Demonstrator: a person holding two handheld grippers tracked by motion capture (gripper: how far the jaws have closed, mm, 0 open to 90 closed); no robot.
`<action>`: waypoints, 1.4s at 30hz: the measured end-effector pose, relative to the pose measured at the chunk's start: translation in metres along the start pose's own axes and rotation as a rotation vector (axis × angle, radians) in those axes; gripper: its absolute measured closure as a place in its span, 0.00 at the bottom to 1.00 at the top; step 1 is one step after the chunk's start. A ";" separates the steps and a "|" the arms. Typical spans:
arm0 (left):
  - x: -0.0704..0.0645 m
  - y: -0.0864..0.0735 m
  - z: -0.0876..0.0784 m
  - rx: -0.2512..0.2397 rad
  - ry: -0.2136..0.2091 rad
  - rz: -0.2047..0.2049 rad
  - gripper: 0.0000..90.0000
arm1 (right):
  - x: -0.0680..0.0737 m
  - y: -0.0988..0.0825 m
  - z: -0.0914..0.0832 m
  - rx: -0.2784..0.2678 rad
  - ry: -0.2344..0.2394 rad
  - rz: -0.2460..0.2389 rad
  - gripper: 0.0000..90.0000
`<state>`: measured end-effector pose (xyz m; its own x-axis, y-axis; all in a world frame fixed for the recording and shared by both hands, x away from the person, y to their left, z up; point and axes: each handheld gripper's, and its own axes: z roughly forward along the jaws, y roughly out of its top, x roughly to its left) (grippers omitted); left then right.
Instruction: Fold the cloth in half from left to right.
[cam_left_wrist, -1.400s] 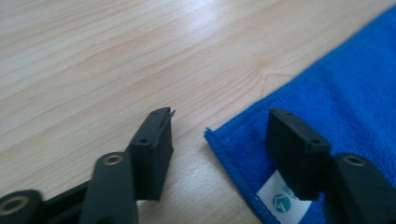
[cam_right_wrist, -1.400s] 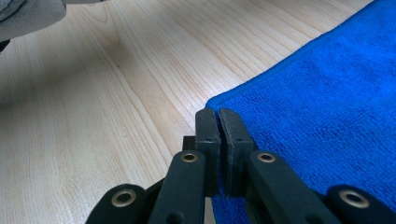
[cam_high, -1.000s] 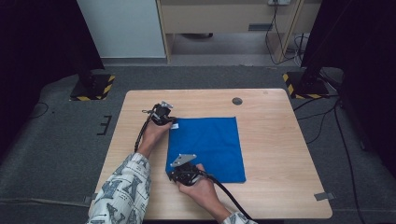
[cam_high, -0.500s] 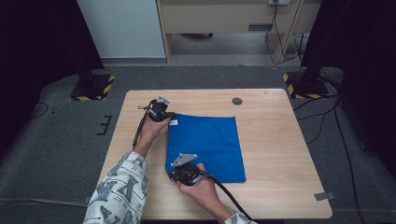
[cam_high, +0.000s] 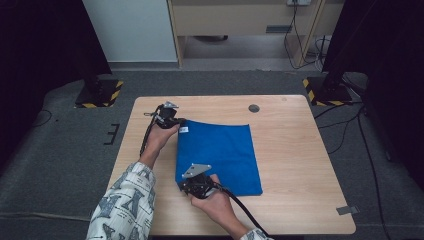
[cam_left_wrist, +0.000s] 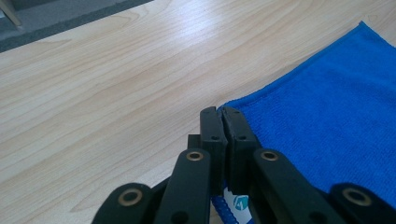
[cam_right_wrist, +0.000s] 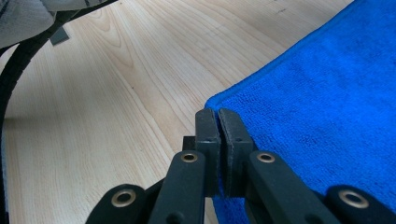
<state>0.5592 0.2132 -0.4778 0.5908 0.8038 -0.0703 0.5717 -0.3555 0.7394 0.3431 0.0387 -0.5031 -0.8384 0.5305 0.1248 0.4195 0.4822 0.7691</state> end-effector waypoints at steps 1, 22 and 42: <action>0.000 0.000 0.000 -0.001 0.000 -0.003 0.98 | 0.001 0.000 0.000 -0.001 -0.001 0.002 0.97; 0.015 0.003 -0.031 0.003 0.003 0.009 0.98 | 0.023 0.019 0.009 -0.028 0.016 -0.027 0.98; 0.007 0.012 -0.034 0.015 0.001 0.009 0.98 | 0.022 0.026 -0.009 -0.068 0.021 -0.013 0.98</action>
<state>0.5510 0.2304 -0.4466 0.5952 0.8011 -0.0626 0.5745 -0.3698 0.7302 0.3325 0.0565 -0.4751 -0.8510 0.5096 0.1270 0.3845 0.4399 0.8116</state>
